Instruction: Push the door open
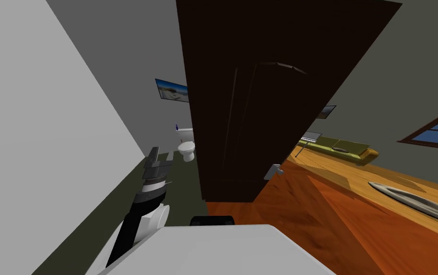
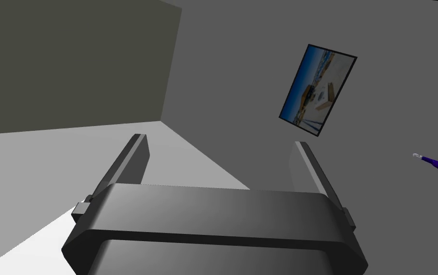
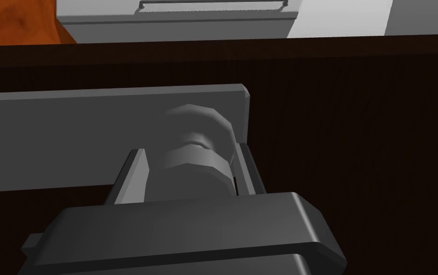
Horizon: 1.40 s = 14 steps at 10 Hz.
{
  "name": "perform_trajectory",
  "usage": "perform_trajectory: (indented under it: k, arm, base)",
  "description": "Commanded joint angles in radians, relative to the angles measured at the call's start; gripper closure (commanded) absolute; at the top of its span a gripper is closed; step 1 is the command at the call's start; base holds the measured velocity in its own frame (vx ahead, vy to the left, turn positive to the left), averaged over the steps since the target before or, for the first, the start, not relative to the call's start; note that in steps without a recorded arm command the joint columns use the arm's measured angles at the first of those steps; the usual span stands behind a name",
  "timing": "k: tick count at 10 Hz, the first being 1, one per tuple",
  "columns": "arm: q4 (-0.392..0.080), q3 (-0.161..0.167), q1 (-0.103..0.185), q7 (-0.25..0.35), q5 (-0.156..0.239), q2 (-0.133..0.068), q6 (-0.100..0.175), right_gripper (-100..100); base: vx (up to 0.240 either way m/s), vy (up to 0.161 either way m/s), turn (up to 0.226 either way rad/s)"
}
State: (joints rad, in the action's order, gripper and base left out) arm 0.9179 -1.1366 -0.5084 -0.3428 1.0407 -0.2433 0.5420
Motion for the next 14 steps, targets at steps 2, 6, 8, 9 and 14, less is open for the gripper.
perform_trajectory:
  k: [2,6,8,9,14]
  arm:
    - [0.003,-0.033,-0.011,-0.025,0.022,0.005,-0.008,100]
    - [-0.04,-0.082,-0.017,-0.047,0.058,0.004,0.01,100]
    - [-0.045,-0.091,-0.018,-0.052,0.064,0.006,0.012,100]
    - [-0.051,-0.101,-0.019,-0.058,0.071,0.007,0.015,100]
    - [-0.101,-0.198,-0.029,-0.117,0.139,0.02,0.039,100]
  base:
    - [0.076,-0.185,-0.035]
    - [0.005,-0.155,0.074]
    - [-0.01,-0.134,0.031]
    - [0.006,-0.07,0.032]
    - [-0.006,-0.16,0.096]
